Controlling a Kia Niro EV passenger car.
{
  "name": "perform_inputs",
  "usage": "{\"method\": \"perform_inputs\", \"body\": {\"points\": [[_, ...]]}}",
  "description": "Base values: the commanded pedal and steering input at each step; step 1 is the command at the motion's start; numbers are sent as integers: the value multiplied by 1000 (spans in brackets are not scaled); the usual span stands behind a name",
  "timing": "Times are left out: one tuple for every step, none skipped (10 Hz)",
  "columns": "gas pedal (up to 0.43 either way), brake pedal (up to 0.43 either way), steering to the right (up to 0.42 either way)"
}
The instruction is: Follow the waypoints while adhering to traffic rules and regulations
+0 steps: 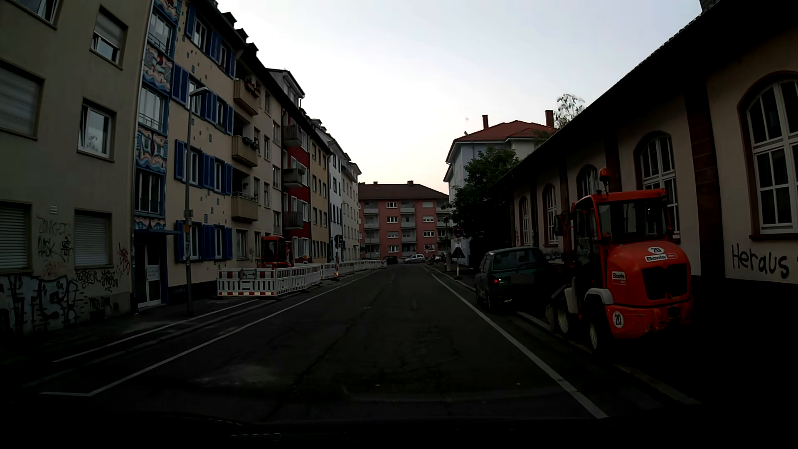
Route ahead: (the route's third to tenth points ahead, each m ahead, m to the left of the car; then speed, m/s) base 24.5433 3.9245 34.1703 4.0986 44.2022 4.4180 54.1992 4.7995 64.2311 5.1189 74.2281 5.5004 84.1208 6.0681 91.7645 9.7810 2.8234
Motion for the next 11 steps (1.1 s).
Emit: {"method": "perform_inputs", "body": {"points": [[0, 0, 3], [0, 0, 3], [0, 0, 3], [0, 0, 3], [0, 0, 0], [0, 0, -4], [0, 0, -8], [0, 0, -9], [0, 0, -9], [0, 0, -9], [0, 0, -9]]}}
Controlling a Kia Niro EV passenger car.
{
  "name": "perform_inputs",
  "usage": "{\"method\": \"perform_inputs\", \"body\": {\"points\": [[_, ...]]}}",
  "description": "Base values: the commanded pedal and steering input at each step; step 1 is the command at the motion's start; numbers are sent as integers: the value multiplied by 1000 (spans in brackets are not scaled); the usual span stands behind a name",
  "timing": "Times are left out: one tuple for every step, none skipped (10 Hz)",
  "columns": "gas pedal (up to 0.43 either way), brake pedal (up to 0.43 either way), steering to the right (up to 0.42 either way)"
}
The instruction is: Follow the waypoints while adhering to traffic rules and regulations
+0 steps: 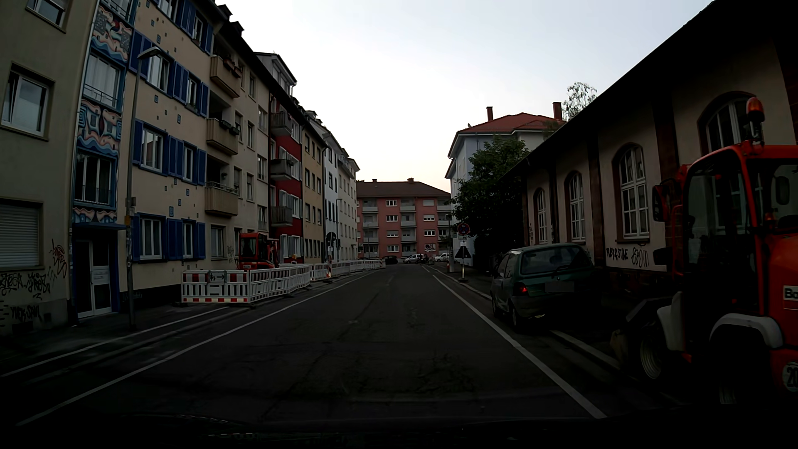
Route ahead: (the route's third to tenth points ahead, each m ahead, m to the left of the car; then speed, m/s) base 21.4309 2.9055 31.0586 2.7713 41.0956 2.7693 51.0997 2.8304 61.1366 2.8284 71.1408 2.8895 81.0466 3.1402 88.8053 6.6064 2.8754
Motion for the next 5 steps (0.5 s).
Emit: {"method": "perform_inputs", "body": {"points": [[0, 0, -9], [0, 0, -8], [0, 0, -8], [0, 0, -8], [0, 0, -8]]}}
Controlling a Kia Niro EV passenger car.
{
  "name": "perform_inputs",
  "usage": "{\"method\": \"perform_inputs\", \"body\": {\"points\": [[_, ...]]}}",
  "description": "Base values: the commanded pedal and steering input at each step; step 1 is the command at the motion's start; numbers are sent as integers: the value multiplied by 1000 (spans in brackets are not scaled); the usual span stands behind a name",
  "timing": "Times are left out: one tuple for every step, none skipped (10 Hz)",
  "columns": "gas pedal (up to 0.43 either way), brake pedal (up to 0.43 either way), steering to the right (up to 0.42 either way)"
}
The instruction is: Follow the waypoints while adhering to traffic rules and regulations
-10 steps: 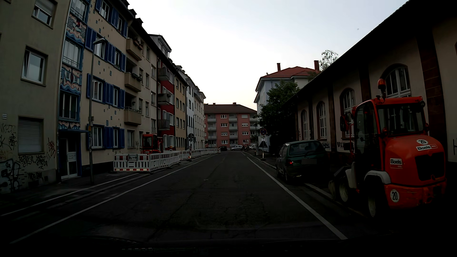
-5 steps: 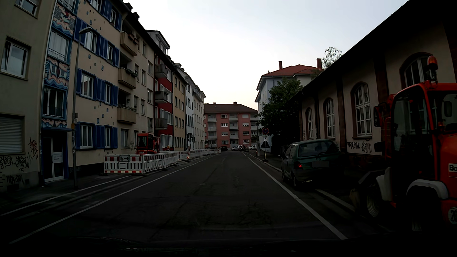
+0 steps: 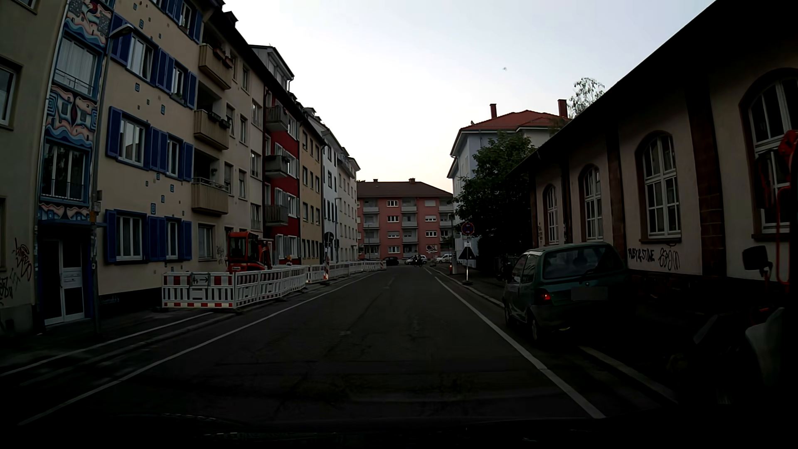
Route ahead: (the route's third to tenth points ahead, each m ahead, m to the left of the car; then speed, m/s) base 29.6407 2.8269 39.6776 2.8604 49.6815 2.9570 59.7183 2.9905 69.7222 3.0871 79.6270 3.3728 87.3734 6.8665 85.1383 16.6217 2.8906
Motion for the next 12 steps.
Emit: {"method": "perform_inputs", "body": {"points": [[0, 0, -8], [0, 0, -8], [0, 0, -6], [0, 0, -3], [0, 0, -1], [0, 0, 0], [0, 0, 0], [0, 0, 0], [0, 0, 0], [0, 0, 0], [0, 0, 0], [0, 0, 0]]}}
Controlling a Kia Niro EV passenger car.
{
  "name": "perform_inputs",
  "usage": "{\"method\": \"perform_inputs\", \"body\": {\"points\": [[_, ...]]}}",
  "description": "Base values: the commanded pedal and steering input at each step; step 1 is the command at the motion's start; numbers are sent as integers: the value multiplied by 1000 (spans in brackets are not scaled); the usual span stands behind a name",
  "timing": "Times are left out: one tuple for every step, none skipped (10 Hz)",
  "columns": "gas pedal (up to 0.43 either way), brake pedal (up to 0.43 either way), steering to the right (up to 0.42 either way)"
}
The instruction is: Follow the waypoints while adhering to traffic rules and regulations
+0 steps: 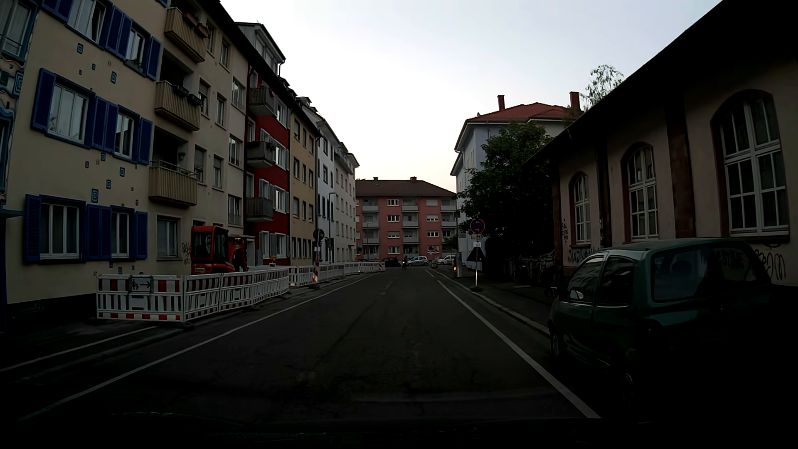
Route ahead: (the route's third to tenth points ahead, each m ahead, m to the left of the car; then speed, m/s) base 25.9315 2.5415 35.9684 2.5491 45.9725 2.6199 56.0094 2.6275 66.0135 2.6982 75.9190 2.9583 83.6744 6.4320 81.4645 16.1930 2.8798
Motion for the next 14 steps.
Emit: {"method": "perform_inputs", "body": {"points": [[0, 0, 0], [0, 0, 0], [0, 0, 0], [0, 0, 0], [0, 0, 0], [0, 0, 0], [0, 0, 0], [0, 0, 0], [0, 0, 0], [0, 0, -2], [0, 0, -2], [0, 0, -1], [0, 0, -1], [0, 0, -2]]}}
